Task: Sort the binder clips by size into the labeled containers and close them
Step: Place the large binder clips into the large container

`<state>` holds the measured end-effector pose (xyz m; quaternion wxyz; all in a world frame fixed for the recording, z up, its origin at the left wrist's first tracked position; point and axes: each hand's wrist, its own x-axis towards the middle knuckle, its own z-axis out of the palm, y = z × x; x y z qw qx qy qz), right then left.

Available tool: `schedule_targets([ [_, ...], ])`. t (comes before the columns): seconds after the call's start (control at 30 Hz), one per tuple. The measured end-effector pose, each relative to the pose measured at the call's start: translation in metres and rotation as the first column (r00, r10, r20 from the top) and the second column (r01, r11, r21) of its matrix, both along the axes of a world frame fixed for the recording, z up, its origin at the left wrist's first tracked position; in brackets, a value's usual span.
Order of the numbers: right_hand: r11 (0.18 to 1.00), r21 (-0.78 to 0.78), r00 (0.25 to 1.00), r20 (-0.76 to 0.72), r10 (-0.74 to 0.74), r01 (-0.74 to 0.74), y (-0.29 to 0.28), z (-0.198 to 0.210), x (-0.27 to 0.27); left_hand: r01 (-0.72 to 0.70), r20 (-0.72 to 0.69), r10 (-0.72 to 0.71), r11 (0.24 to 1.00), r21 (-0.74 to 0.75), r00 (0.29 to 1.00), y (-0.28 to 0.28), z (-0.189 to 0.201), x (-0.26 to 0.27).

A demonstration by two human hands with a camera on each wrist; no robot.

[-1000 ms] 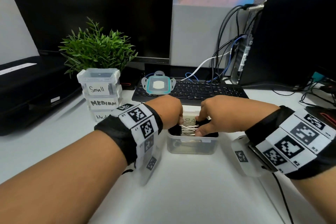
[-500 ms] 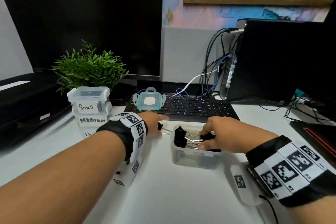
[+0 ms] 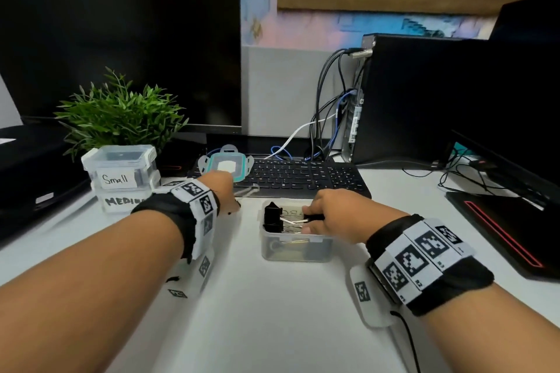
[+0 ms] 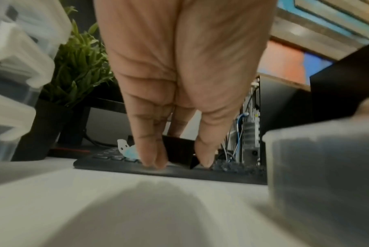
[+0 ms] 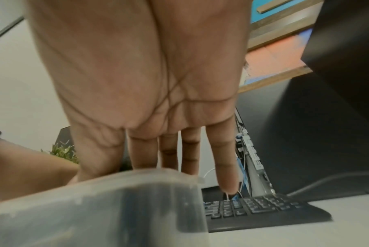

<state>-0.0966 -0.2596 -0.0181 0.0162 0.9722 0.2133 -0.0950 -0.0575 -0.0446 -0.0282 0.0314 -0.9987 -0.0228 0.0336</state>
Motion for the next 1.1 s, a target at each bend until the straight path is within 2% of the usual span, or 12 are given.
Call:
schedule_targets([
  [0.07, 0.996, 0.088, 0.999, -0.029, -0.016, 0.019, -0.006, -0.002, 0.002, 0.005, 0.109, 0.01, 0.991, -0.135, 0.994, -0.001, 0.015, -0.007],
  [0.13, 0.953, 0.29, 0.995, -0.062, -0.073, 0.088, -0.014, 0.001, 0.004, 0.079, 0.154, -0.044, 0.971, -0.226, 0.987, -0.009, 0.031, -0.016],
  [0.23, 0.776, 0.6, 0.978, -0.048, -0.205, 0.192, -0.022, 0.01, 0.01, 0.187, 0.15, -0.15, 0.942, -0.278, 0.977, -0.032, 0.048, -0.034],
  [0.3, 0.686, 0.694, 0.963, -0.045, -0.264, 0.221, -0.022, 0.014, 0.013, 0.194, 0.091, -0.176, 0.942, -0.273, 0.98, -0.048, 0.051, -0.041],
  [0.37, 0.701, 0.679, 0.965, -0.041, -0.258, 0.217, -0.021, 0.014, 0.014, 0.183, 0.053, -0.175, 0.946, -0.269, 0.983, -0.063, 0.048, -0.046],
  [0.5, 0.82, 0.541, 0.982, -0.07, -0.177, 0.187, -0.015, 0.008, 0.01, 0.183, 0.076, -0.17, 0.958, -0.22, 0.983, -0.084, 0.04, -0.055],
  [0.57, 0.851, 0.495, 0.983, -0.051, -0.175, 0.177, -0.013, 0.007, 0.009, 0.168, 0.104, -0.151, 0.969, -0.181, 0.983, -0.089, 0.037, -0.059],
  [0.7, 0.866, 0.469, 0.984, -0.04, -0.175, 0.174, -0.008, 0.009, 0.007, 0.186, 0.15, -0.162, 0.969, -0.162, 0.975, -0.092, 0.028, -0.061],
  [0.93, 0.897, 0.407, 0.983, -0.025, -0.18, 0.174, -0.004, 0.006, -0.001, 0.24, 0.078, -0.231, 0.961, -0.137, 0.97, -0.091, 0.017, -0.058],
  [1.1, 0.865, 0.415, 0.959, -0.139, -0.246, 0.282, -0.006, 0.014, -0.008, 0.216, 0.035, -0.213, 0.969, -0.123, 0.976, -0.073, 0.02, -0.057],
])
